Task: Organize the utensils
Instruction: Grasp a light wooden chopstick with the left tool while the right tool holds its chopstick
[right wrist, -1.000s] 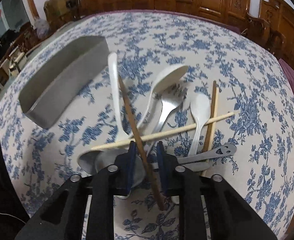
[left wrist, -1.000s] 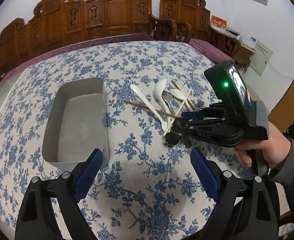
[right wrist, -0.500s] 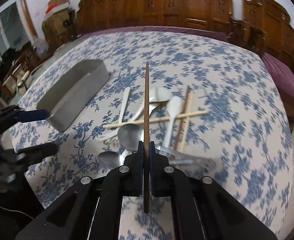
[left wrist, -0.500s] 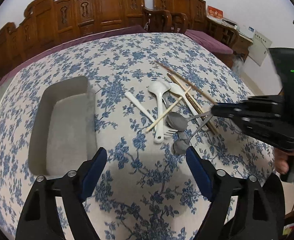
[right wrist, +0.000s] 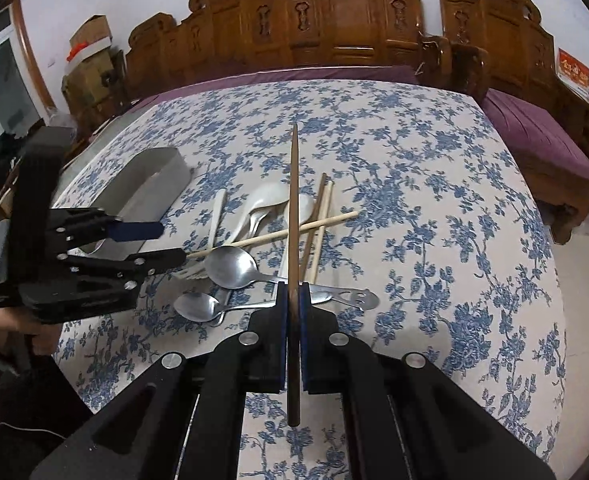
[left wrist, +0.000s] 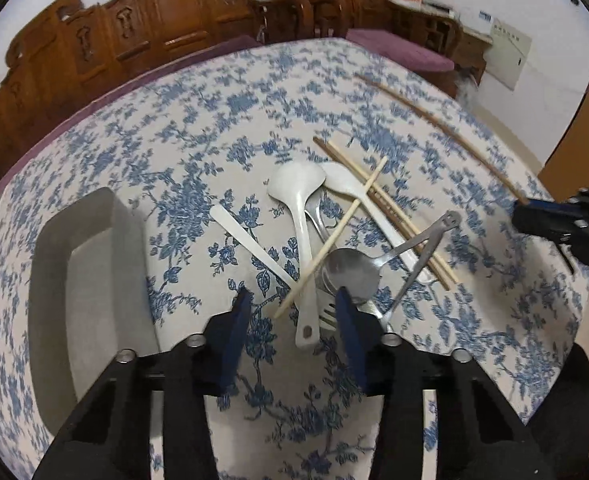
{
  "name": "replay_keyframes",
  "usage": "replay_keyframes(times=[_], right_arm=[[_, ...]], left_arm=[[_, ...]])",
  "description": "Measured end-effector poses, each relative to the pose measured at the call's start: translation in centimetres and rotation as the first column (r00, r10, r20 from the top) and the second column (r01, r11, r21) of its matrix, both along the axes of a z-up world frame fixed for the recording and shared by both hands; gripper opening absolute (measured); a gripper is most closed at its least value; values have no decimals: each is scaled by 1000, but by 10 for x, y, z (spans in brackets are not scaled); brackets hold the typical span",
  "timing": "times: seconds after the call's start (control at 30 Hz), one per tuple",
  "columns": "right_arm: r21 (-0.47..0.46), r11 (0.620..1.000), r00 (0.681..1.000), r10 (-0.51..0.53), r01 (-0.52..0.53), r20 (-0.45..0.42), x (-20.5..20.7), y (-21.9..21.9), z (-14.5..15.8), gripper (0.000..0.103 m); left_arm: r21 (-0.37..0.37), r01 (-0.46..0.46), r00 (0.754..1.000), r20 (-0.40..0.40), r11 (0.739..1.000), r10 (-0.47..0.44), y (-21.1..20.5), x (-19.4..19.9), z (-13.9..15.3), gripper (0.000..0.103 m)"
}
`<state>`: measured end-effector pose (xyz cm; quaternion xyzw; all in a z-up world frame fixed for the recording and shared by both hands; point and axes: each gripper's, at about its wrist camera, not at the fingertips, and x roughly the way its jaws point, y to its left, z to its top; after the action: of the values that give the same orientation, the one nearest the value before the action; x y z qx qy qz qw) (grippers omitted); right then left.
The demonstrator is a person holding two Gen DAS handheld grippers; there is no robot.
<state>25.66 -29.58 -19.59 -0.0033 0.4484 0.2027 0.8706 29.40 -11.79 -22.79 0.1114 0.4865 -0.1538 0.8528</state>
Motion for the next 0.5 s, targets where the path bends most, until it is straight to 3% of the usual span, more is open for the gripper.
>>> replay_keyframes(times=[0.23,0.5], right_arm=[[7,1000,999,31,-31,14,0,2,3,6],[8,998,998,66,-67,23,-4,12,7,6]], left_arm=[[89,49,997,-62,995,-43,-13,11,-24,35],[85,50,997,-68,995,-44,-16,17,-24,25]])
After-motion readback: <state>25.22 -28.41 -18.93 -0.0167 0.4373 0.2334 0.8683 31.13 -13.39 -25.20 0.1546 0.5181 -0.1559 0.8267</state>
